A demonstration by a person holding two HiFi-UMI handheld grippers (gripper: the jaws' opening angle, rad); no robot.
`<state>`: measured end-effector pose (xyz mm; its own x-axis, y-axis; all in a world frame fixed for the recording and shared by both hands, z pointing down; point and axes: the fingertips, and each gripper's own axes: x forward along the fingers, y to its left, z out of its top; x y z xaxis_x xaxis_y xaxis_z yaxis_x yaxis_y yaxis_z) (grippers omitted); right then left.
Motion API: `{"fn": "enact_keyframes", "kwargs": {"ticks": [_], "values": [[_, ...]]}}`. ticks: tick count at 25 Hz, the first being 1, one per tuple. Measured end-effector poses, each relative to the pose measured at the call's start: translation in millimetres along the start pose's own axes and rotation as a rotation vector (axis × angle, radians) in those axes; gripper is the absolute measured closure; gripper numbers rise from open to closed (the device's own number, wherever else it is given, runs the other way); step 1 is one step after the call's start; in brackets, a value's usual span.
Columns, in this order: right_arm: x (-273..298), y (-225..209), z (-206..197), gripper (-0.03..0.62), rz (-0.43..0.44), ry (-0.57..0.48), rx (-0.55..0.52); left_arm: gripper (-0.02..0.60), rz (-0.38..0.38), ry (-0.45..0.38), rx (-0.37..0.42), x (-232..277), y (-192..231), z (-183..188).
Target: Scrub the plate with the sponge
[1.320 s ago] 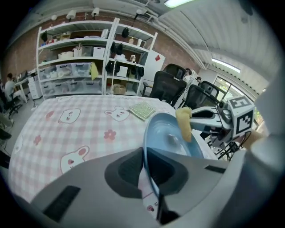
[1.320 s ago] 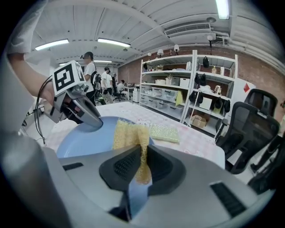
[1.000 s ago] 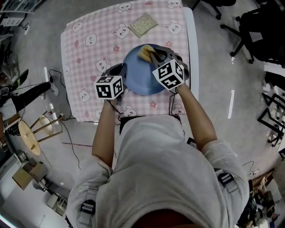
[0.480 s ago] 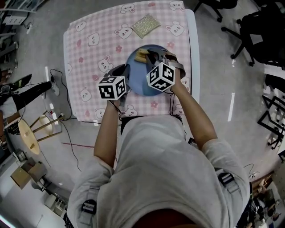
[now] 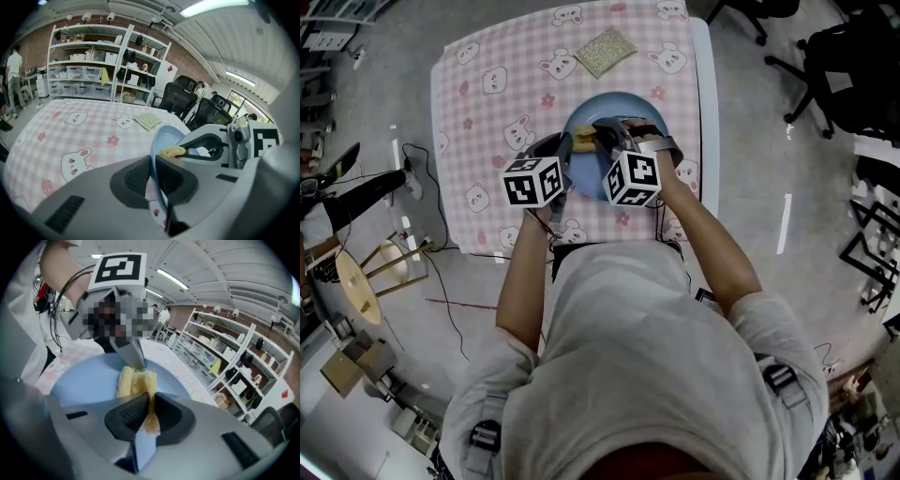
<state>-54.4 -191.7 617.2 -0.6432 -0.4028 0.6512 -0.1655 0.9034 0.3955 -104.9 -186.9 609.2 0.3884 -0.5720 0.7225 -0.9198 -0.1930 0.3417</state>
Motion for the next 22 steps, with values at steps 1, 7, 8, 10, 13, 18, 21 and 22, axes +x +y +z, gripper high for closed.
{"fn": "enact_keyframes", "kwargs": {"ticks": [1, 7, 8, 10, 13, 18, 21, 22], "values": [[0, 7, 3, 0.549, 0.024, -0.002, 0.0, 0.548, 0.004, 0.006, 0.002, 0, 3, -1], [-2, 34, 10, 0.549, 0.101, 0.0, -0.063, 0.549, 0.016, 0.018, 0.002, 1, 8, -1], [-3, 39, 11, 0.549, 0.112, 0.0, -0.074, 0.549, 0.018, 0.018, 0.0, 1, 8, -1], [-6, 49, 11, 0.549, 0.146, -0.001, -0.079, 0.549, 0.025, 0.022, -0.002, 1, 9, -2], [-10, 66, 8, 0.549, 0.216, 0.013, -0.077, 0.551, 0.039, 0.033, -0.006, 2, 11, -7], [-20, 94, -4, 0.549, 0.32, 0.047, -0.124, 0.551, 0.054, 0.027, -0.039, 5, 15, -14], [-26, 106, -15, 0.549, 0.373, 0.059, -0.112, 0.551, 0.046, 0.031, -0.044, 7, 19, -15], [-29, 109, -19, 0.549, 0.386, 0.064, -0.104, 0.551, 0.044, 0.033, -0.045, 7, 20, -16]]}}
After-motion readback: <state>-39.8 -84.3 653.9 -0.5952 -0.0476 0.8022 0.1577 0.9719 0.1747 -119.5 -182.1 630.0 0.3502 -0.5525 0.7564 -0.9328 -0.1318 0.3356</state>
